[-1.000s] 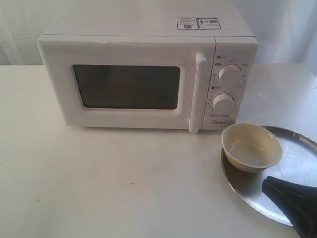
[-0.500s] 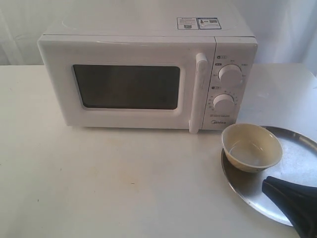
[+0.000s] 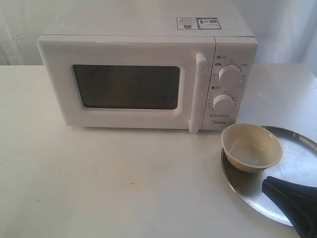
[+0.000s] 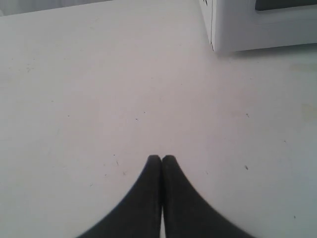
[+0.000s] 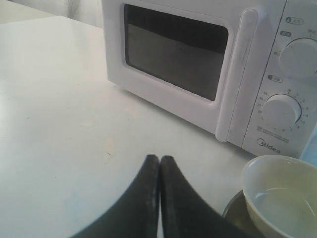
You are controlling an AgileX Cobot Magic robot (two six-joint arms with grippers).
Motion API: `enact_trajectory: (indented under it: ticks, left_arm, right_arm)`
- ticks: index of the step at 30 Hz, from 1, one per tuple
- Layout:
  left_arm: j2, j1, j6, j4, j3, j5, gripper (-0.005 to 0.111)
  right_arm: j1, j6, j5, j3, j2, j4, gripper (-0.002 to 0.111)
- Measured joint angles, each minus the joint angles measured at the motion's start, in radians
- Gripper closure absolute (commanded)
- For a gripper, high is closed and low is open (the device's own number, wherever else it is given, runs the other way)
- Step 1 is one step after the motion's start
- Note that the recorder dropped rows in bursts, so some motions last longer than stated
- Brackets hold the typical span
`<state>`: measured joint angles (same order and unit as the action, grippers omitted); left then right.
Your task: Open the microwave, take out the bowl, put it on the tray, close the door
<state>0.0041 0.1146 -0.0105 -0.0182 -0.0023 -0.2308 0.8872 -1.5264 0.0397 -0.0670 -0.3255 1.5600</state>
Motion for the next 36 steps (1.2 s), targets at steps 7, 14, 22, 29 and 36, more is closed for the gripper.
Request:
enact_trajectory:
  ticks: [7,14,22,29,36]
  left_arm:
    - [0.000,-0.031,0.004,-0.001,0.000,0.000,0.107]
    - [0.000,-0.124,0.004,-0.008,0.000,0.000,0.107]
    - [0.000,-0.134,-0.060,-0.008,0.000,0.000,0.107]
    - [0.000,-0.134,-0.075,-0.008,0.000,-0.002,0.107]
    - [0.000,-0.070,-0.078,-0.008,0.000,-0.002,0.107]
  right_arm:
    - [0.000,0.000,0.000,0.000,0.000,0.000,0.108]
    - [0.000,0.000,0.000,0.000,0.000,0.000,0.108]
    - [0.000,0.000,0.000,0.000,0.000,0.000,0.108]
    - [0.000,0.000,0.000,0.000,0.000,0.000,0.108]
    - [0.000,0.000,0.000,0.000,0.000,0.000,0.108]
